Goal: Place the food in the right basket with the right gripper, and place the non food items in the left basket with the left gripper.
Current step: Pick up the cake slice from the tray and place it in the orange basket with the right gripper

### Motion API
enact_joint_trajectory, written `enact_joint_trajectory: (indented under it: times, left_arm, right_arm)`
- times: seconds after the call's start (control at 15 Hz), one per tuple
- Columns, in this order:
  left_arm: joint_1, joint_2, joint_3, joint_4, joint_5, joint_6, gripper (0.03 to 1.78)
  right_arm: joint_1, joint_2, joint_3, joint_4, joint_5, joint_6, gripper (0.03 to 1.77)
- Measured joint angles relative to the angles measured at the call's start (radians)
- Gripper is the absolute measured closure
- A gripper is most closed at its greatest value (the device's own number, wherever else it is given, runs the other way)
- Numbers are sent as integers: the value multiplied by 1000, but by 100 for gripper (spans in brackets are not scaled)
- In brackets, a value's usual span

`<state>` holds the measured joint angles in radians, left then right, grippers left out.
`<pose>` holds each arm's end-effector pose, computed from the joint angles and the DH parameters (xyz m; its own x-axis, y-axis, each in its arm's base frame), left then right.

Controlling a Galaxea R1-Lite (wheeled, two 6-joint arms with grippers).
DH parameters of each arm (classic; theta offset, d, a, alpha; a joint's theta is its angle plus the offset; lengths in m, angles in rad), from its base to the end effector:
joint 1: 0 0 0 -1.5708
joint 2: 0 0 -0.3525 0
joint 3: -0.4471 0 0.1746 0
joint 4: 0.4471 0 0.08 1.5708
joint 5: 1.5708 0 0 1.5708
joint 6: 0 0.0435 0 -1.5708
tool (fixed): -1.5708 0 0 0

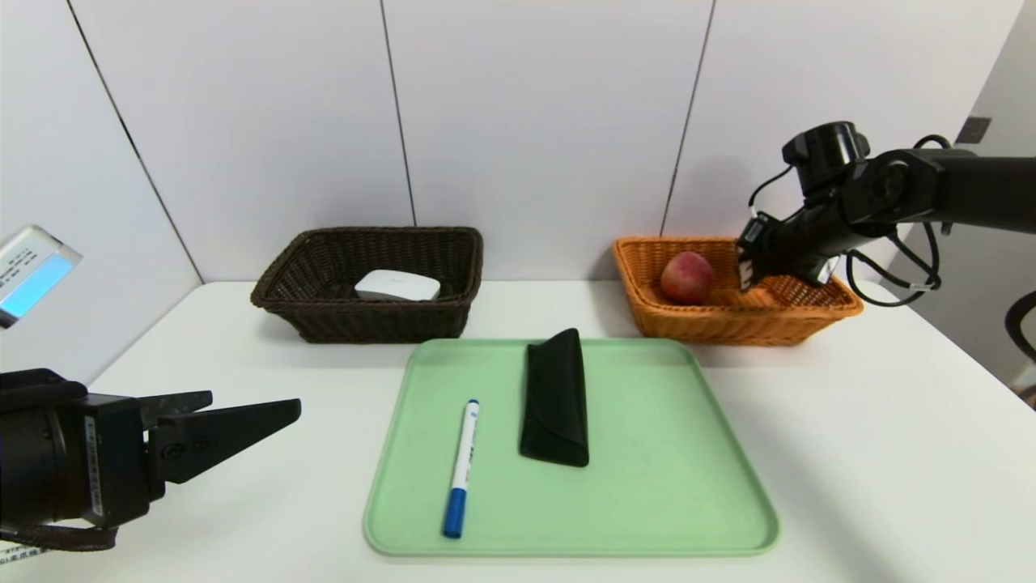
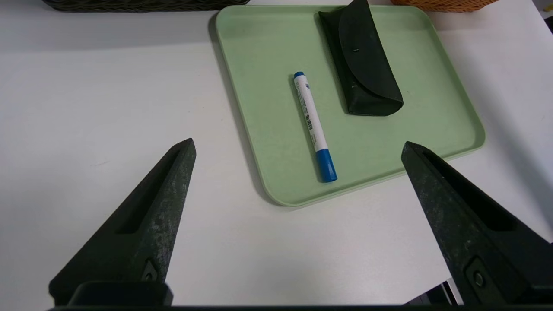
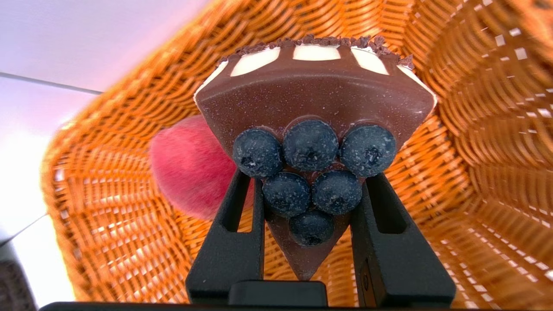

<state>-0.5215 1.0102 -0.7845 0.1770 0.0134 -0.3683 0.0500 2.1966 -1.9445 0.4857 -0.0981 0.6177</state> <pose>0.0840 -0.0476 0.2885 0.8043 -0.4467 -0.3919 0.3324 0.8849 -0.3263 0.4686 0.0192 0.2366 0.7404 -0.0610 -0.6694 0.4076 0.8327 0.3748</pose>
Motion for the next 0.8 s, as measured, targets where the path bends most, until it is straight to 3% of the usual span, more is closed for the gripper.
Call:
enact_joint_trajectory:
  times: [0.4, 0.8]
  left_arm:
    - [0, 2, 3, -1, 0, -1, 12]
    - [0, 28, -24, -47, -5, 4, 12]
  right_arm:
    - [0, 30, -1, -23, -19, 0, 64]
    - [16, -23, 3, 5, -27, 2, 35]
